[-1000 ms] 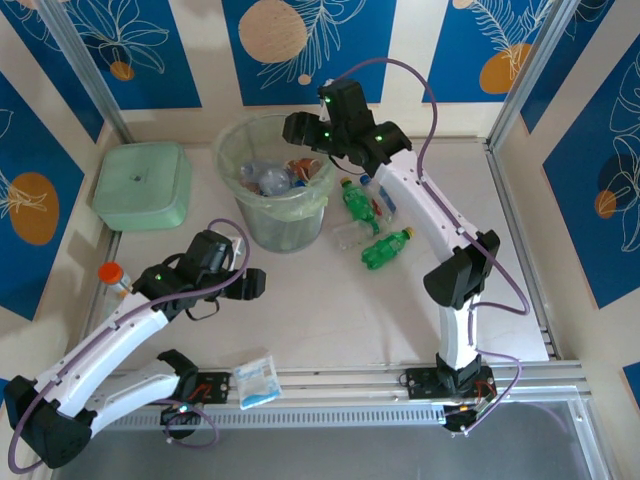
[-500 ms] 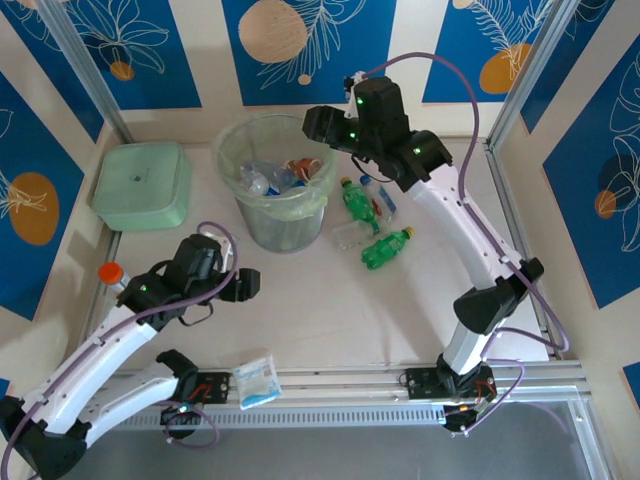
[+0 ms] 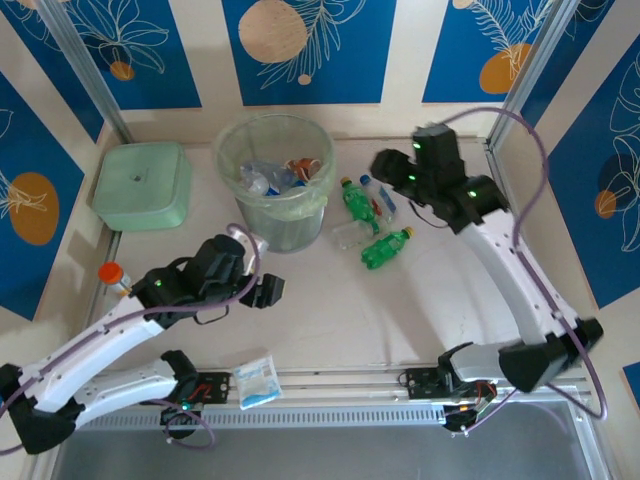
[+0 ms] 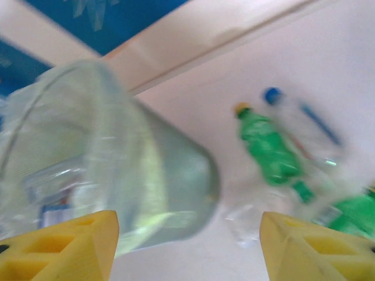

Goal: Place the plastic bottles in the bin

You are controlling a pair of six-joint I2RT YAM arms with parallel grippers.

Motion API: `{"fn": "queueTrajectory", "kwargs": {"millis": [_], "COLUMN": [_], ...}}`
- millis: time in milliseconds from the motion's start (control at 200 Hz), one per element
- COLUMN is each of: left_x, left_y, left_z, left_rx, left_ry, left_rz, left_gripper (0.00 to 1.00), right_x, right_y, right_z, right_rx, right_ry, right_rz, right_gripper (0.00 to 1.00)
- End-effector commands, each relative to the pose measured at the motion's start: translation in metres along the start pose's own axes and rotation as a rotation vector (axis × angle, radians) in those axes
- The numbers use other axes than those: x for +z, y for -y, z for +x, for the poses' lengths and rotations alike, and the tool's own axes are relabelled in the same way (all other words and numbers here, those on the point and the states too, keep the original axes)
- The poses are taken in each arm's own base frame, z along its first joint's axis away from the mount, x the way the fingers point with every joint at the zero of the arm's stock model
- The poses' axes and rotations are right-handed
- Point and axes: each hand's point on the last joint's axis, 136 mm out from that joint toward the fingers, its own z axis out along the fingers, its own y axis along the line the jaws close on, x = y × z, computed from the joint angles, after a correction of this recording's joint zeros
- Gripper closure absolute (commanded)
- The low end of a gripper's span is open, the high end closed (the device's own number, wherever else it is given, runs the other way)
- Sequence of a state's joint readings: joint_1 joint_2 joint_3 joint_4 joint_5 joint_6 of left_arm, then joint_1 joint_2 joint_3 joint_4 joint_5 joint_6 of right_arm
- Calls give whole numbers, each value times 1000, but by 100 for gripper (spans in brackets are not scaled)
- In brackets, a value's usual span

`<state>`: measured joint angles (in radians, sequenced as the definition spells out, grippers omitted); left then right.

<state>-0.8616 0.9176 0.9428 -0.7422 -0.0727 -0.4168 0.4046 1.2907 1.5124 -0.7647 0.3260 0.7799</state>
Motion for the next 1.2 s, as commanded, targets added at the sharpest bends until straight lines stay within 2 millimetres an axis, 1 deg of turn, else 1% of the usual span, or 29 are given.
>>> {"fn": "queueTrajectory", "kwargs": {"millis": [0,80,150,275,350,370,440,505,575,690,785,880,955,1070,1195], "left_x": [3,13,21,37,49,53,60,61,56,38,23,9,1,-8,-17], "left_y": [22,37,52,75,88,91,103,110,118,123,118,107,95,70,47], "left_z": [-27,-33,-37,-46,-54,-54,-62,-68,-72,-75,-70,-63,-56,-45,-34], "left_rx": [94,146,197,290,344,361,405,403,392,376,354,330,313,288,247], "left_ry": [68,58,48,37,34,27,37,52,69,95,100,106,104,101,113], "left_rz": [27,44,58,51,36,31,26,40,73,114,128,120,93,14,-57], "left_gripper": [17,15,14,12,11,11,11,11,11,11,11,11,11,12,13], "right_x": [-7,-8,-10,-13,-12,-11,-6,0,9,28,49,72,90,116,137], "right_y": [57,89,112,144,161,164,172,173,173,171,166,163,161,158,160], "right_z": [23,36,46,60,68,71,78,84,92,105,115,119,123,127,133], "right_rx": [115,167,212,282,318,329,367,377,366,327,316,301,305,308,324], "right_ry": [-57,-91,-107,-131,-149,-156,-180,-211,-256,-305,-344,-385,-421,-456,-473], "right_rz": [125,193,236,282,313,315,297,283,288,324,324,345,356,361,373], "right_gripper": [34,34,34,33,33,33,33,32,31,27,26,26,26,26,26]}}
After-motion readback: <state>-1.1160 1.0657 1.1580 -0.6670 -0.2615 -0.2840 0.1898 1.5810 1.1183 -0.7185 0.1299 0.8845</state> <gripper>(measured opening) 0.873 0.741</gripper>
